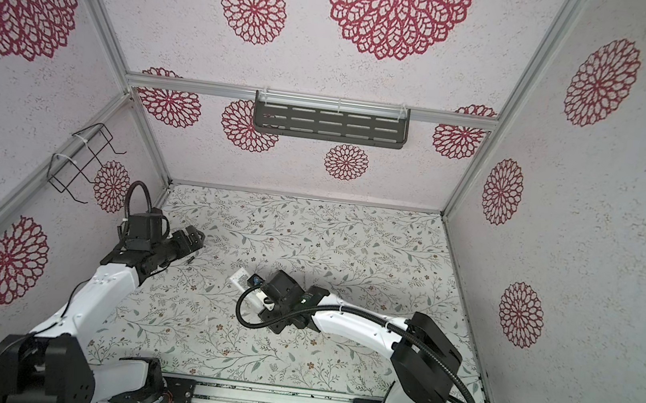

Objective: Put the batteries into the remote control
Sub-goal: 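Close the right gripper on the remote while the left gripper releases and withdraws, then lower the remote with the right gripper while the left gripper reaches for the battery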

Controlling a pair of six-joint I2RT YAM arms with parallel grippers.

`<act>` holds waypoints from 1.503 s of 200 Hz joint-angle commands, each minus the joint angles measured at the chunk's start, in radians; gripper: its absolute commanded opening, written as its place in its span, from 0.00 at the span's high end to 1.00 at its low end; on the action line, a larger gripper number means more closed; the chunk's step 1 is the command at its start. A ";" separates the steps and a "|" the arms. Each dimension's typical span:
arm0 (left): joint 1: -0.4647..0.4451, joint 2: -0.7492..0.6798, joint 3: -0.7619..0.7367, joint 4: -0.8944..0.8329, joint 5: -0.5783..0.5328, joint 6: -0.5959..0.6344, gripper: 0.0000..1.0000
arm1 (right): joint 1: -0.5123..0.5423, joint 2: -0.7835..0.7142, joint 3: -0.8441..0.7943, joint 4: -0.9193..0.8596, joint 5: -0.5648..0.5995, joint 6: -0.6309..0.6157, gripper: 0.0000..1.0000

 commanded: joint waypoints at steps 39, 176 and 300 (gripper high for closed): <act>0.002 0.189 0.079 -0.037 -0.105 0.074 0.01 | -0.026 0.044 0.060 -0.129 -0.102 -0.008 0.59; 0.011 0.535 0.298 -0.065 -0.076 0.172 0.04 | -0.101 0.258 0.205 -0.389 -0.154 -0.046 0.54; 0.044 0.575 0.272 -0.144 0.009 0.138 0.06 | -0.108 0.315 0.210 -0.370 -0.181 -0.052 0.37</act>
